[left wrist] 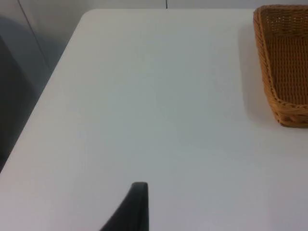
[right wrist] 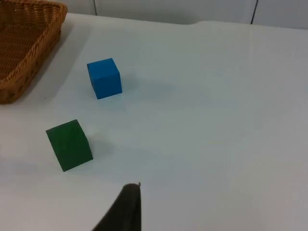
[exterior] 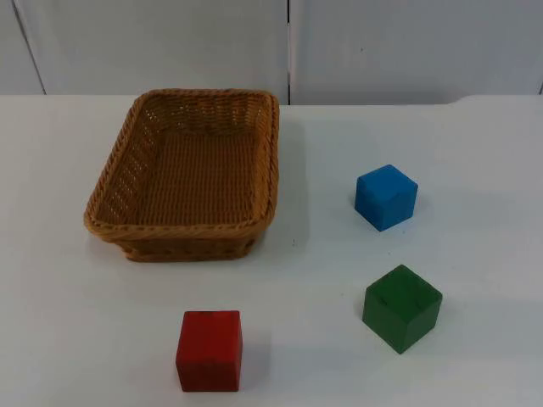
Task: Pick up one cube with each hand and place exactly two cubes into the same basket, leaving the remaining cube outside.
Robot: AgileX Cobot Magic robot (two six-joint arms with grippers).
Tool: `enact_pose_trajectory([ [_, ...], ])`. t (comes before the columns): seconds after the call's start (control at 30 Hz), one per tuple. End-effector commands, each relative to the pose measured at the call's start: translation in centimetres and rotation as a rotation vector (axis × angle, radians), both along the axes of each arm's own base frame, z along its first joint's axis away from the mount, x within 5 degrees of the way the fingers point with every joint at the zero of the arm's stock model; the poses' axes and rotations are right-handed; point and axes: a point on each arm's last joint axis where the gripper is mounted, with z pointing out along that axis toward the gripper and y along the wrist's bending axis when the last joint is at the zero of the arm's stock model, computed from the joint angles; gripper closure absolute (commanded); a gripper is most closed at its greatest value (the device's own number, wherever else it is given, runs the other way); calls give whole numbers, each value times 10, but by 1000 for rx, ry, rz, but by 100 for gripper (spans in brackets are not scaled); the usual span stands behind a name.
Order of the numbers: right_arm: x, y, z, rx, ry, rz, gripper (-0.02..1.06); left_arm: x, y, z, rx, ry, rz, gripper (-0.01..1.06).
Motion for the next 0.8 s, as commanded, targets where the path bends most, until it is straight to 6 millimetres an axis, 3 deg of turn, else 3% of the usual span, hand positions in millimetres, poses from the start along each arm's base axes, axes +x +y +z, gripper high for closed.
enact_pose_trajectory([
  [0.0,1,0,4,0,-26,-6,1,2,-1,0,-11,-4,-7,0],
  [0.3,5,0,11,6,-62,-9,1,-2,-2,10,-5,-49,-12,0],
  [0.53,27,1,18,18,-39,-13,1,-5,-2,19,9,-82,-13,0],
  [0.77,55,5,35,55,7,-5,1,11,0,24,2,-36,-12,0],
])
